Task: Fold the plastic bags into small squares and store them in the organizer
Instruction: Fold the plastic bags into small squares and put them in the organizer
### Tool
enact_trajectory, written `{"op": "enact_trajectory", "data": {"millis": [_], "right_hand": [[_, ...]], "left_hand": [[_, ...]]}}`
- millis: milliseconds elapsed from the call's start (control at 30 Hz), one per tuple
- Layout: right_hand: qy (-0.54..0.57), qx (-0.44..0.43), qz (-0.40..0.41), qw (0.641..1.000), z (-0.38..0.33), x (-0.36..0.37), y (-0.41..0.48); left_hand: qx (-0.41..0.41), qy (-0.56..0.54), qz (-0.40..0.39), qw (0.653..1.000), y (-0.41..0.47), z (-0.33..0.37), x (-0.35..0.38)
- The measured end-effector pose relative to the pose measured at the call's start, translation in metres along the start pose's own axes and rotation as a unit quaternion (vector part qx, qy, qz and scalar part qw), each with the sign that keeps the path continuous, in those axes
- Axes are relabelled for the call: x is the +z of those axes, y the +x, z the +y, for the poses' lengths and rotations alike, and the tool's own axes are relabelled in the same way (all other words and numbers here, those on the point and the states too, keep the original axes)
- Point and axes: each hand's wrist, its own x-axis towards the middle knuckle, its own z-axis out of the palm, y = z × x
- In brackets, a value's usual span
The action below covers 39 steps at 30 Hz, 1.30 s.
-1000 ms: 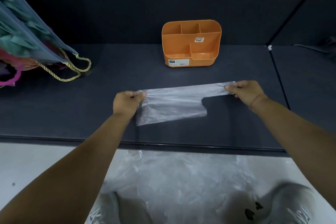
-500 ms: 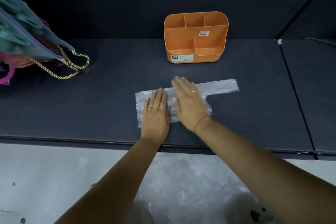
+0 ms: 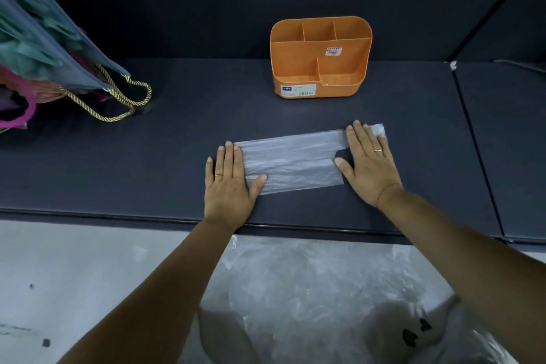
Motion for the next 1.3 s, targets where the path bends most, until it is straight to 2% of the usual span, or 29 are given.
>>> {"op": "enact_trajectory", "data": {"millis": [67,133,233,333,467,567,667,700,733,767,833,867,900,933,1000,1067,1200,1300], "right_hand": [[0.065,0.011,0.07,0.995,-0.007,-0.003,-0.015],[0.134,0.059,0.113,0.983,-0.016,-0.002,-0.032],[0.185,0.15,0.093,0.967,-0.03,0.007,-0.047],[0.207,0.19,0.105,0.954,-0.044,0.009,-0.043],[0.226,0.221,0.047,0.948,-0.048,0.001,-0.035],[0.302,0.215,-0.012,0.929,-0.042,-0.007,-0.044],[0.451,0.229,-0.05,0.861,-0.035,-0.021,-0.067],[0.471,0.235,-0.065,0.848,-0.033,-0.026,-0.075],[0.462,0.235,-0.069,0.853,-0.031,-0.029,-0.082],[0.408,0.219,-0.046,0.885,-0.028,-0.03,-0.087],[0.212,0.171,0.042,0.961,-0.031,-0.034,-0.095],[0.137,0.11,0.074,0.982,-0.038,-0.037,-0.099],[0.095,0.037,0.076,0.992,-0.043,-0.036,-0.101],[0.062,-0.023,0.046,0.997,-0.05,-0.034,-0.102],[0.029,-0.093,-0.003,0.995,-0.059,-0.021,-0.101],[0.054,-0.097,0.012,0.994,-0.06,-0.006,-0.101],[0.202,-0.045,0.114,0.972,-0.043,0.004,-0.105],[0.303,0.035,0.062,0.95,-0.026,-0.005,-0.101]], "left_hand": [[0.02,-0.01,0.008,1.0,-0.002,0.002,-0.002],[0.077,-0.019,0.031,0.996,-0.007,0.011,-0.005],[0.165,-0.033,0.032,0.985,-0.018,0.034,0.003],[0.174,-0.054,0.009,0.983,-0.024,0.053,0.009],[0.133,-0.085,0.003,0.987,-0.024,0.061,0.01],[0.122,-0.106,0.015,0.987,-0.027,0.065,0.009],[0.129,-0.096,0.057,0.985,-0.034,0.069,0.01],[0.138,-0.079,0.071,0.985,-0.036,0.071,0.011],[0.143,-0.071,0.086,0.983,-0.039,0.073,0.011],[0.15,-0.066,0.095,0.982,-0.042,0.074,0.013],[0.16,-0.063,0.121,0.978,-0.052,0.077,0.013],[0.162,-0.061,0.132,0.976,-0.057,0.079,0.013],[0.164,-0.06,0.138,0.975,-0.061,0.081,0.013],[0.161,-0.062,0.134,0.976,-0.065,0.084,0.012],[0.156,-0.067,0.131,0.977,-0.071,0.087,0.011],[0.159,-0.075,0.127,0.976,-0.075,0.088,0.009],[0.153,-0.115,0.132,0.973,-0.075,0.072,0.006],[0.087,-0.269,0.109,0.953,-0.072,0.051,-0.006]]}}
